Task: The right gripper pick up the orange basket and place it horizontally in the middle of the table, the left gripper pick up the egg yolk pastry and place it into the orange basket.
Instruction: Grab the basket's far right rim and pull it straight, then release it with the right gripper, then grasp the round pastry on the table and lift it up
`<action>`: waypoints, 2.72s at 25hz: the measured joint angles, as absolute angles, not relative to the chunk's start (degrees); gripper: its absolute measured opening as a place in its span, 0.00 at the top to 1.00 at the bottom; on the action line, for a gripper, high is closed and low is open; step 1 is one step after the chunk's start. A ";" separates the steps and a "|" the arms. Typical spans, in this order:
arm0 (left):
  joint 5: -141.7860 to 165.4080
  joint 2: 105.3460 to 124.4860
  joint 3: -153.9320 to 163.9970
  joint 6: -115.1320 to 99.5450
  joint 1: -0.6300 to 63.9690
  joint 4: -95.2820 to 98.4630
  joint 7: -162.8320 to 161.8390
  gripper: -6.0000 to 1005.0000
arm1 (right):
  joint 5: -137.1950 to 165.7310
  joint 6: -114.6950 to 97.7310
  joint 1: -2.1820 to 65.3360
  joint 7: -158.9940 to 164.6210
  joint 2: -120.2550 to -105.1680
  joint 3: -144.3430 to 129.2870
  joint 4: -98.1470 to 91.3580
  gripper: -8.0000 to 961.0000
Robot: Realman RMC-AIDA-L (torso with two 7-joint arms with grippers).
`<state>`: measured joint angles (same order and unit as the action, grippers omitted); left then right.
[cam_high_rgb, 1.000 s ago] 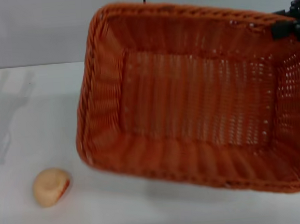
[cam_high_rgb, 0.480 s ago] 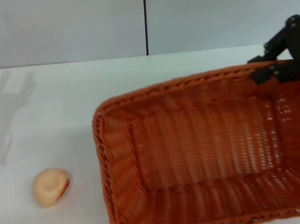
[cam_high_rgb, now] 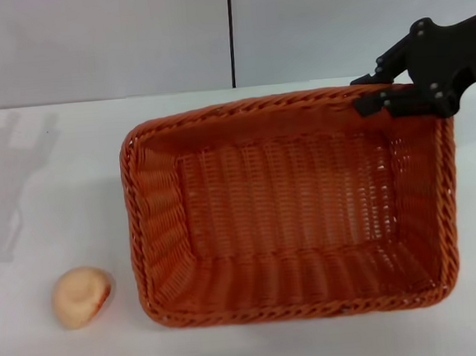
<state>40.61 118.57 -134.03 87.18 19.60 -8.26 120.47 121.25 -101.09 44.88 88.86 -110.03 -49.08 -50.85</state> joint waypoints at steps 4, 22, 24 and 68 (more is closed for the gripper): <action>40.61 118.57 -134.04 86.95 19.67 -8.26 120.44 0.16 | 121.74 -99.80 45.45 88.78 -110.23 -49.35 -49.68 0.70; 40.61 118.56 -134.03 85.42 20.58 -8.26 120.81 0.16 | 114.70 -89.28 44.05 79.81 -113.23 -44.18 -47.42 0.59; 40.61 118.53 -134.03 85.42 20.61 -8.26 120.85 0.16 | 112.70 -88.67 43.51 78.36 -113.31 -43.77 -46.82 0.59; 110.67 111.13 -138.55 99.81 14.17 -50.93 86.83 0.16 | 66.40 -88.71 16.55 60.92 -116.90 -21.56 -19.37 0.59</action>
<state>110.67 111.13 -138.55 99.81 14.17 -50.93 86.83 66.40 -88.71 16.55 60.92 -116.90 -21.56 -19.37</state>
